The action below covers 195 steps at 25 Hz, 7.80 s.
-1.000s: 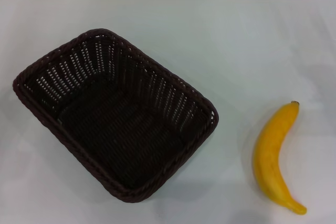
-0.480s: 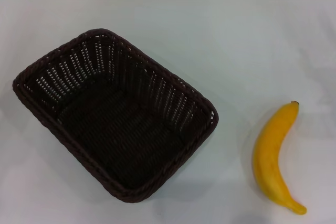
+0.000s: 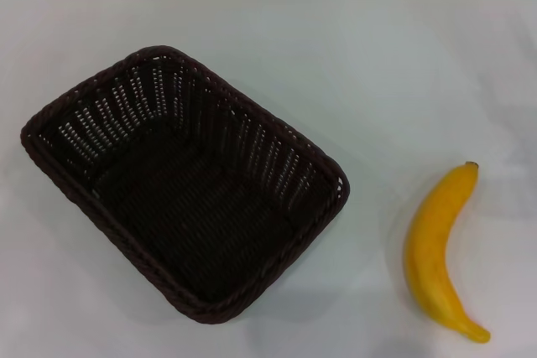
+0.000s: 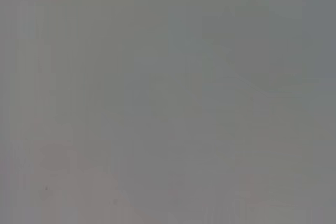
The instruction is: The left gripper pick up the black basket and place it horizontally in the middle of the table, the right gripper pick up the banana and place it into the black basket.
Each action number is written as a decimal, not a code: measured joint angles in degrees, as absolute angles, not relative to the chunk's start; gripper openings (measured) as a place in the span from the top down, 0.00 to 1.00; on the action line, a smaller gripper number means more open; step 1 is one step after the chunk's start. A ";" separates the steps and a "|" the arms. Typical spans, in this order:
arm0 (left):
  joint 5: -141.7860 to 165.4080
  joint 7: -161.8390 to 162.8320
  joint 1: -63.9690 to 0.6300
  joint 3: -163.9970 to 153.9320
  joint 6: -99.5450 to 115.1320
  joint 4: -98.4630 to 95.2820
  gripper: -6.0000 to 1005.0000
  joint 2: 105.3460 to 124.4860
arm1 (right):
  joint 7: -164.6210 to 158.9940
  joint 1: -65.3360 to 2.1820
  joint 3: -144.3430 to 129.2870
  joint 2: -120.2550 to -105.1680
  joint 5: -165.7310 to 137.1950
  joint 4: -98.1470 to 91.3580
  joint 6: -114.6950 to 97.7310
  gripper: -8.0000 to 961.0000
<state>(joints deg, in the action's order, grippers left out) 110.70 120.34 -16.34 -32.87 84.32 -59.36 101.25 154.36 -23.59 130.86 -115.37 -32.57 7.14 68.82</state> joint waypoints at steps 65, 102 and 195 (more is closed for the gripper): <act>129.24 111.97 -39.03 -51.99 80.32 -41.66 0.76 105.66 | 155.24 -26.10 130.51 -115.75 -32.75 7.34 63.64 0.10; 123.33 151.94 -32.99 -49.21 82.71 -64.58 0.74 112.90 | 155.51 -22.44 130.87 -114.90 -32.61 11.01 66.54 0.10; 121.68 125.96 -33.15 -23.50 101.38 -56.86 0.20 104.93 | 118.34 -11.21 130.46 -110.64 -54.71 39.71 59.31 0.10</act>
<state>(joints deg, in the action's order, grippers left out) 121.68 125.96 -33.15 -23.50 101.38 -56.86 104.93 118.34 -11.21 130.46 -110.64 -54.71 39.71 59.31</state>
